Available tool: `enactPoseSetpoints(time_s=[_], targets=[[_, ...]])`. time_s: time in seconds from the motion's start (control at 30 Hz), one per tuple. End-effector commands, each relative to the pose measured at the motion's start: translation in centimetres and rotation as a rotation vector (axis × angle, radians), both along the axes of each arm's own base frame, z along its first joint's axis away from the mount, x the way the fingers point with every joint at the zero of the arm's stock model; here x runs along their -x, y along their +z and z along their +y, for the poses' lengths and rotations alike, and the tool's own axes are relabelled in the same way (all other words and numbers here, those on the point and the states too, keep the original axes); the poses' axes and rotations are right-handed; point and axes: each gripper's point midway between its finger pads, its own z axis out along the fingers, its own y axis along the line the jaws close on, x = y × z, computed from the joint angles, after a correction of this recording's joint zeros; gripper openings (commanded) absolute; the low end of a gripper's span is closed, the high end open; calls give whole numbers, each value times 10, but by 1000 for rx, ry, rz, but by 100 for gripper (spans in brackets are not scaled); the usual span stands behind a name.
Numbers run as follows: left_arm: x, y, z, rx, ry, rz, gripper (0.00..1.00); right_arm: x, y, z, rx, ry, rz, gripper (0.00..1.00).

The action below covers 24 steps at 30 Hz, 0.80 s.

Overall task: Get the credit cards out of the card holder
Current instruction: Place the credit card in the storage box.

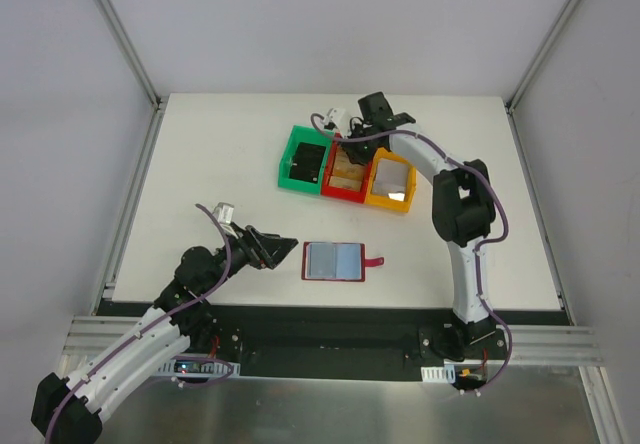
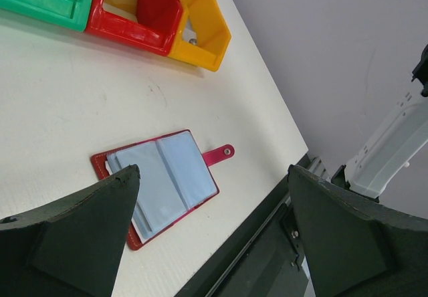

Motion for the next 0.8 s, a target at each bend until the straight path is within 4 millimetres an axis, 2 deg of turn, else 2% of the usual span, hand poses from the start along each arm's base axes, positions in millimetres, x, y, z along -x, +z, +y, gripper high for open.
enactPoseSetpoints(time_s=[0.0,0.13,0.23,0.3,0.37,0.43,0.47,0.53,0.57,0.6,0.67,0.7,0.73,0.77], targets=[[-4,27,2,42,14,-81,91,-17,60,5,-52,-30,-130,27],[-4,26,2,41,16,-77,92,-22,82,6,-79,-54,-178,27],[-4,25,2,38,19,-68,92,-19,119,11,-145,-92,-244,29],[-6,23,3,31,31,-49,93,-6,140,18,-204,-129,-288,31],[-9,18,5,18,49,-17,94,16,159,25,-262,-150,-328,32],[-12,11,6,-8,66,32,91,53,167,40,-301,-120,-348,32],[-13,7,6,-21,76,61,90,74,177,41,-315,-102,-376,32],[-16,-4,7,-45,96,126,90,108,175,45,-301,-72,-399,33],[-17,-11,7,-59,106,165,95,127,172,48,-312,-59,-388,35],[-17,-17,6,-75,104,204,99,141,168,50,-328,-61,-371,44],[-16,-23,2,-103,85,251,99,169,161,51,-374,-78,-314,52],[-16,-25,1,-112,80,266,99,181,153,50,-384,-83,-282,59],[-17,-28,0,-118,85,294,99,193,147,47,-411,-114,-242,74],[-17,-31,2,-118,99,317,99,200,141,44,-444,-157,-199,78]])
